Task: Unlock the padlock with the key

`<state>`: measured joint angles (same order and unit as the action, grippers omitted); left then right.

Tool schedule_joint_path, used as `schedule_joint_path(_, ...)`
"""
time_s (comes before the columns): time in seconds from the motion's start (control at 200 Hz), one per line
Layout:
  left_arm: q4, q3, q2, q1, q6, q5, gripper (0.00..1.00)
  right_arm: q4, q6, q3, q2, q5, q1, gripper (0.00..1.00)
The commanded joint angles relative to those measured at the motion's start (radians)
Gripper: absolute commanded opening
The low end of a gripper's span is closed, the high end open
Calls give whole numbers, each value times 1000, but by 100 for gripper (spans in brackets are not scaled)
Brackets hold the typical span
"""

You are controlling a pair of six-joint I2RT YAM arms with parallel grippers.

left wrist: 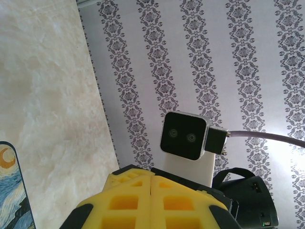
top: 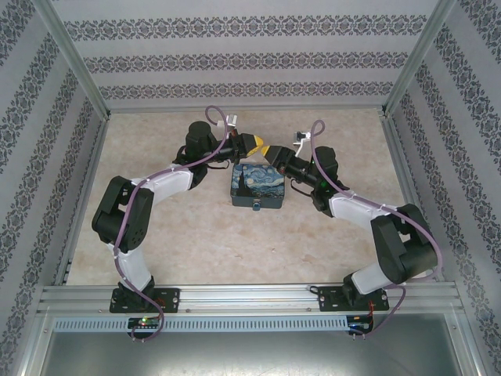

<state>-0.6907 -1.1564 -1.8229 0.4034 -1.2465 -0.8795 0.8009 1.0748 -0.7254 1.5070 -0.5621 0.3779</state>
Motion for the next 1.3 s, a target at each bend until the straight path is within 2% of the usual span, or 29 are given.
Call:
schedule_joint_path(0.0,-70,10,-9,-11,-11,-13,0,74,12,-23,8,14,4,39)
schedule_joint_path(0.27,-76,20,-10,-12,-15,-6,0,115,40,0,13,22,-5,37)
schedule_joint_path(0.505,-79,26,-11,-11,-15,2,0,155,68,12,21,16,-14,28)
schedule_joint_path(0.849,-98,29,-10,-12,-28,13,0,194,89,26,50,12,-10,29)
schedule_joint_path(1.294,-95,27,-13,-12,-28,23,0,221,96,50,53,13,-10,21)
